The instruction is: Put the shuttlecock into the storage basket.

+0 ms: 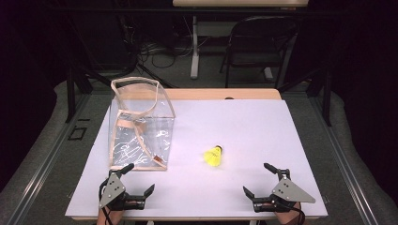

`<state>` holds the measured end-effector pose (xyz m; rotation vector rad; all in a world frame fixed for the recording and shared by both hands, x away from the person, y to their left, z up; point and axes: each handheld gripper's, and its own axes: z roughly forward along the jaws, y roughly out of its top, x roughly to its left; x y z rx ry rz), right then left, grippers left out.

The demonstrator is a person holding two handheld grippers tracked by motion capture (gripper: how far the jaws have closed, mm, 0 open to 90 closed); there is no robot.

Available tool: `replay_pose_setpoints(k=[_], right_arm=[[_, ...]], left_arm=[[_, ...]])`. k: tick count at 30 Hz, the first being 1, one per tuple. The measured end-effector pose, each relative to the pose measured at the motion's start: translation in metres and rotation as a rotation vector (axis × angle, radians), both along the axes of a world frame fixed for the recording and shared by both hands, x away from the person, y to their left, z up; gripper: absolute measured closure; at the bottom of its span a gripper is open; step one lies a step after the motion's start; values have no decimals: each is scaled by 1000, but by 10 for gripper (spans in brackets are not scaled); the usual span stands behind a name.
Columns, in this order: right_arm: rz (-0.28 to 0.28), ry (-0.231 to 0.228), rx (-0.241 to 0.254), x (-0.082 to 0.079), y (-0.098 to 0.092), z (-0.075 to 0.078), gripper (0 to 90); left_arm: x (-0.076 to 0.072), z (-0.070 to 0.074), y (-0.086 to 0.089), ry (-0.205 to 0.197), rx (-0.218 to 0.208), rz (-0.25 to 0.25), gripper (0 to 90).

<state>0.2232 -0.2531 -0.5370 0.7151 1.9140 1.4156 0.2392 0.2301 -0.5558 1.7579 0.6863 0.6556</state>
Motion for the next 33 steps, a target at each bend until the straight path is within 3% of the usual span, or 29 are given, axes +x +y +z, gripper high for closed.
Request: replay_pose_setpoints(k=[13,19,22,33], right_arm=[[-4,28,-18,2,2,-2,0],[-11,56,-24,6,4,-4,0],[-8,60,-28,6,4,-4,0],[-8,72,-30,7,3,-5,0]], left_arm=[[4,4,-9,33,25,-53,1],[12,6,-16,78,27,-98,1],[15,8,-22,101,54,-117,1],[26,12,-37,120,84,-151,0]])
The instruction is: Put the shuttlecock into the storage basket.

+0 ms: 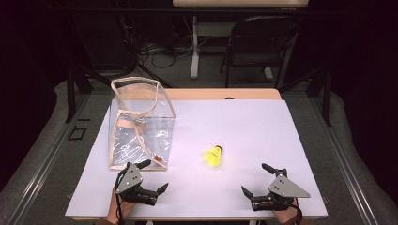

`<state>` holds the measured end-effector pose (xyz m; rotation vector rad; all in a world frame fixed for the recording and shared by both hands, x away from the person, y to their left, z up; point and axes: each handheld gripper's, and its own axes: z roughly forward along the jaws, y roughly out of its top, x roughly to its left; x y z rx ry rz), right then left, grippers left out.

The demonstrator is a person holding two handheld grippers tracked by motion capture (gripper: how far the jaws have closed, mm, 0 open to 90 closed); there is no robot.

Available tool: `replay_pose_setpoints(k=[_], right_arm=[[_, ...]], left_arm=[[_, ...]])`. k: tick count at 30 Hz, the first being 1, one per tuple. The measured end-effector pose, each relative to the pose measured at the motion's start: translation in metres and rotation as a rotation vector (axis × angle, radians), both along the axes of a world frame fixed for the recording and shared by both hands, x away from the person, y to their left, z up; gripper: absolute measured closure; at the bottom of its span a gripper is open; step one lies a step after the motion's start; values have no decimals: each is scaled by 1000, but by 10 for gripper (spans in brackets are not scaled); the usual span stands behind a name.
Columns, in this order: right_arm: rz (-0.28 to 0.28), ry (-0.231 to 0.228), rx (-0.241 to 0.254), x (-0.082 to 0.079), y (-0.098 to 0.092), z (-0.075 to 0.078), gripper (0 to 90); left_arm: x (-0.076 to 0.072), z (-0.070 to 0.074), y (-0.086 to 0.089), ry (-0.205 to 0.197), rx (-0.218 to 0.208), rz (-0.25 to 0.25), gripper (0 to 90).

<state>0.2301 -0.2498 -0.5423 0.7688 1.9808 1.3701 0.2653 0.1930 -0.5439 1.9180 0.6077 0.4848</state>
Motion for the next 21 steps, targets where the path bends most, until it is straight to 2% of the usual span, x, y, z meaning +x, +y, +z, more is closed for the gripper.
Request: replay_pose_setpoints(k=[12,21], right_arm=[[1,6,-7,0,1,-1,0],[0,7,-10,0,1,-1,0]], left_arm=[[10,4,-19,2,21,-50,0],[19,6,-33,14,43,-66,0]])
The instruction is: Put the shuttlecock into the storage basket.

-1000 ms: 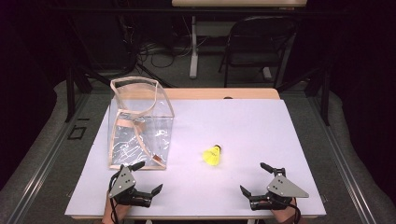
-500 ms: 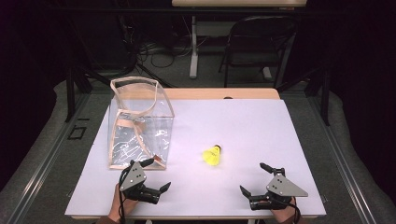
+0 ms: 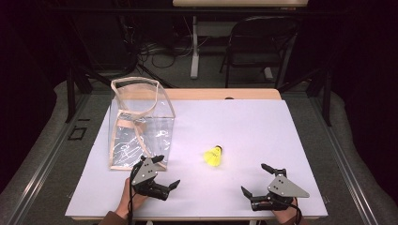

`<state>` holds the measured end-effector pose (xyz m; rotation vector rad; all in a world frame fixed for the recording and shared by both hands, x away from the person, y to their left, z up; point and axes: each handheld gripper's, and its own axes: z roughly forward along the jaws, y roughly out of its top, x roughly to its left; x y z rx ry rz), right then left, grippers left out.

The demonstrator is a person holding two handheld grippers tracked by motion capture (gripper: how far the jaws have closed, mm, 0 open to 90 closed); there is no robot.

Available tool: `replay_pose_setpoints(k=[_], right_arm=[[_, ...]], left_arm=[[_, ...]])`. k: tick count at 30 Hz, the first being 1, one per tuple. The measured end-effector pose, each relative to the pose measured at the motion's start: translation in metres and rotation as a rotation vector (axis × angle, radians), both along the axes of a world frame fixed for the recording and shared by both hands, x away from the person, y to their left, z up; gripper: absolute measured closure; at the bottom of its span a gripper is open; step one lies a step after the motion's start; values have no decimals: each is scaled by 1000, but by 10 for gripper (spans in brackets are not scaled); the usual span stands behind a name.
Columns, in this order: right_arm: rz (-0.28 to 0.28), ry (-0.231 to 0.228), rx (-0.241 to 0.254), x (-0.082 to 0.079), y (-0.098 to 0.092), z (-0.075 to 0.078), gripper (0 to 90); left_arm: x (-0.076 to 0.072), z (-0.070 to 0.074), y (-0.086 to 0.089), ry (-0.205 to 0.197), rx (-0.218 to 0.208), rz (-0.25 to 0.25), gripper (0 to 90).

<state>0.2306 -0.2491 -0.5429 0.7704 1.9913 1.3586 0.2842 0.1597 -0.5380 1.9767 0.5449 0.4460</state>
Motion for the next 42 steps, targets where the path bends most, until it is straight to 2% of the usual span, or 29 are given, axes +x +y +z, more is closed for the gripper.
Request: replay_pose_setpoints(k=[7,27,42], right_arm=[[0,1,-1,0,0,0,0],[0,5,-6,1,0,-1,0],[-1,7,-9,1,0,-1,0]], left_arm=[[6,1,-6,10,14,-5,0],[22,3,-21,33,20,-8,0],[38,6,-38,48,33,-24,0]])
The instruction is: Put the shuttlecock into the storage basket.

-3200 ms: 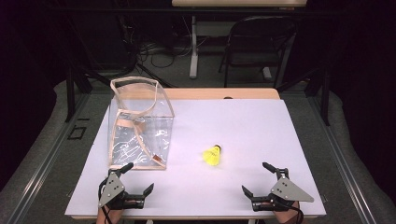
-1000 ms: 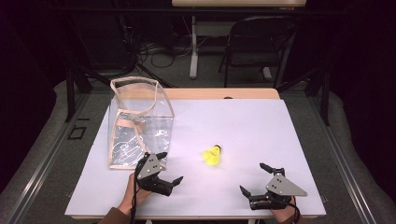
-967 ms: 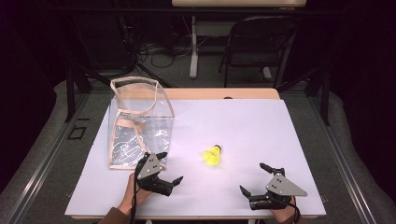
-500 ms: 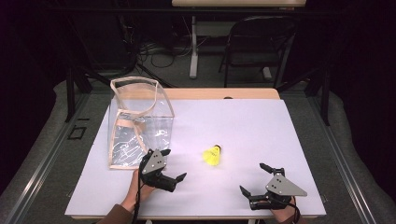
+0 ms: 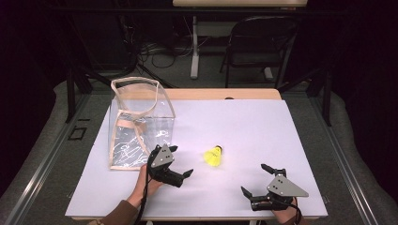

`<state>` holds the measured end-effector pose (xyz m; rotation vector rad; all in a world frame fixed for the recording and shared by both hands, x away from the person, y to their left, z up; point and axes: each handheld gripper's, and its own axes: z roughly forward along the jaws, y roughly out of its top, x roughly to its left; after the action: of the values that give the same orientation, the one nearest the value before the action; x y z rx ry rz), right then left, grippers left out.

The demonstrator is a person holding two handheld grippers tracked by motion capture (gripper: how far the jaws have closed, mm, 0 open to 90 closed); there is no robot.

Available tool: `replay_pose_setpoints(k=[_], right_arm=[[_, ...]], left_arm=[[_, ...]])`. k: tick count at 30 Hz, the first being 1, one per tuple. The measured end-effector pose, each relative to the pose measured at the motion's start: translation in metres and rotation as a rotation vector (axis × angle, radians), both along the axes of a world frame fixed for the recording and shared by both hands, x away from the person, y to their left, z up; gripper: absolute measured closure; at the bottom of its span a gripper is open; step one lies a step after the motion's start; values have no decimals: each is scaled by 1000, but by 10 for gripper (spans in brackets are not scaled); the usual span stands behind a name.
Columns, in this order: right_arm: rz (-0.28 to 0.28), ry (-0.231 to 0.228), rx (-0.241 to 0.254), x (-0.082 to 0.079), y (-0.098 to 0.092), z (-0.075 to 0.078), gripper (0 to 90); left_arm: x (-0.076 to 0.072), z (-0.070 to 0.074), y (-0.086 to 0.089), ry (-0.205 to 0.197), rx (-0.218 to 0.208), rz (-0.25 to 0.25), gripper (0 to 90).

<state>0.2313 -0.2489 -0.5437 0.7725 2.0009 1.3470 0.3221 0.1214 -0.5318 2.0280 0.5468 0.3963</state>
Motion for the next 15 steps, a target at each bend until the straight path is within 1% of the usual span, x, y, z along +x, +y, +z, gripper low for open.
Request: replay_pose_setpoints(k=[4,5,6,15], right_arm=[[-1,0,-1,0,0,0,0],[0,1,-1,0,0,0,0],[-1,-1,-1,0,0,0,0],[-2,0,-2,0,0,0,0]], left_arm=[[4,0,-5,9,1,-4,0],[5,0,-6,5,6,-5,0],[6,0,-8,11,2,-4,0],[12,2,-18,14,24,-2,0]])
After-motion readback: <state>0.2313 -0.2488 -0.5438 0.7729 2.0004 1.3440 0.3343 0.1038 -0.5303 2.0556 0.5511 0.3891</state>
